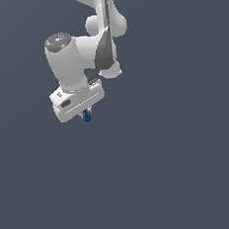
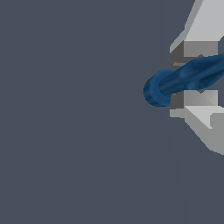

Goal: Pick up the object and move it to a goal position.

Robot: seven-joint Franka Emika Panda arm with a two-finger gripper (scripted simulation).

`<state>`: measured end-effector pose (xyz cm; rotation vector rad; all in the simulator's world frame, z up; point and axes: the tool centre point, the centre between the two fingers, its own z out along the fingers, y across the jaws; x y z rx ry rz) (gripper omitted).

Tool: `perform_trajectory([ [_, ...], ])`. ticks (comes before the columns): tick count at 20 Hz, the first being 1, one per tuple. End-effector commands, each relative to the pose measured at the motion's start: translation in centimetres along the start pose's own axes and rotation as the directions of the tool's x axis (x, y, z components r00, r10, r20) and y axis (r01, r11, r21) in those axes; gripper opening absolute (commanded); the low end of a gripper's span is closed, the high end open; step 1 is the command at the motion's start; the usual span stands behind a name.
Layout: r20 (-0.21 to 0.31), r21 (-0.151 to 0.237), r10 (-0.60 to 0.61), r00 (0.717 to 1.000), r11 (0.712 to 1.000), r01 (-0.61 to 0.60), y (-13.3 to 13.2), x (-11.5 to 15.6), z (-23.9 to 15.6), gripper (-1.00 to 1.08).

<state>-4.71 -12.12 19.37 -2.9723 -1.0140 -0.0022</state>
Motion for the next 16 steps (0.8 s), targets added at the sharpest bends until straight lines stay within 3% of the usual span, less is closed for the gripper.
perform_trajectory([
  [1, 0.0, 0.001, 0.0, 1.0, 1.0, 0.0, 1.0, -0.6, -2.7, -1.0],
  [16, 0.0, 0.001, 0.0, 1.0, 1.0, 0.0, 6.9, -3.3, -17.4, -1.0],
])
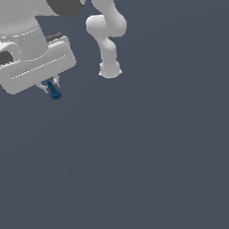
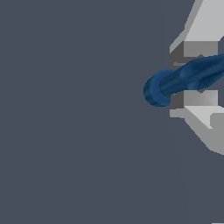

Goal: Pick up the object and move it to a goal position.

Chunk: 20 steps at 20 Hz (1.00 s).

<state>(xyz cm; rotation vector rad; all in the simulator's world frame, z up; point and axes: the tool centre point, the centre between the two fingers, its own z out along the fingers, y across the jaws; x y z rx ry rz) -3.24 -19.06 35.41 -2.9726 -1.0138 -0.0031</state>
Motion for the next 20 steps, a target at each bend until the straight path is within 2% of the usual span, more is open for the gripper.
perform_trajectory([
  [1, 0.001, 0.001, 0.0, 1.0, 1.0, 0.0, 0.9, -0.4, -2.1, -1.0],
  [10, 0.002, 0.0, 0.0, 1.0, 1.0, 0.0, 3.1, -1.2, -7.2, -1.0],
  [20, 0.002, 0.0, 0.0, 1.0, 1.0, 0.0, 4.1, -1.4, -9.1, -1.0],
])
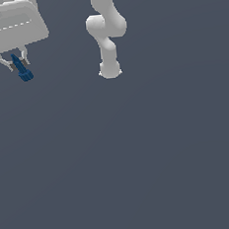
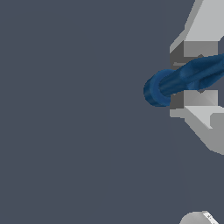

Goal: Pick up the object and move it to a goal position.

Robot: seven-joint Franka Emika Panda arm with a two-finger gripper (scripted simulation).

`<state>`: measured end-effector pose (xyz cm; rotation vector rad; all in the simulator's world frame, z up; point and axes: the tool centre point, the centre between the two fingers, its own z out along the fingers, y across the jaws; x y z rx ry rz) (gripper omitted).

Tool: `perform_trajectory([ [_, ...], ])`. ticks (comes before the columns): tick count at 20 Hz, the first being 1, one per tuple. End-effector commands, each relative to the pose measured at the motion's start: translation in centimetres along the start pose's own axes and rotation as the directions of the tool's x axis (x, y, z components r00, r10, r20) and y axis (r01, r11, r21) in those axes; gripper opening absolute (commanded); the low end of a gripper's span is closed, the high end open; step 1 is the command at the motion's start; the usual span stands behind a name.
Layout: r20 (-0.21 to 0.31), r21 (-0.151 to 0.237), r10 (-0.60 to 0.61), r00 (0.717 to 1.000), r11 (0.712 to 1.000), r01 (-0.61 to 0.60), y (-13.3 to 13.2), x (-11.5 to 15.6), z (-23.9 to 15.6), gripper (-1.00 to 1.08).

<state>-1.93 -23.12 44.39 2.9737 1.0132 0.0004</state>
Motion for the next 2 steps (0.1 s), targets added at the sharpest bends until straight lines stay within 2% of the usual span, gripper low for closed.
perform_trajectory([
  [1, 0.0, 0.0, 0.0, 1.0, 1.0, 0.0, 0.09, -0.01, -0.19, -1.0],
  [2, 0.0, 0.0, 0.0, 1.0, 1.0, 0.0, 0.1, -0.01, -0.21, -1.0],
])
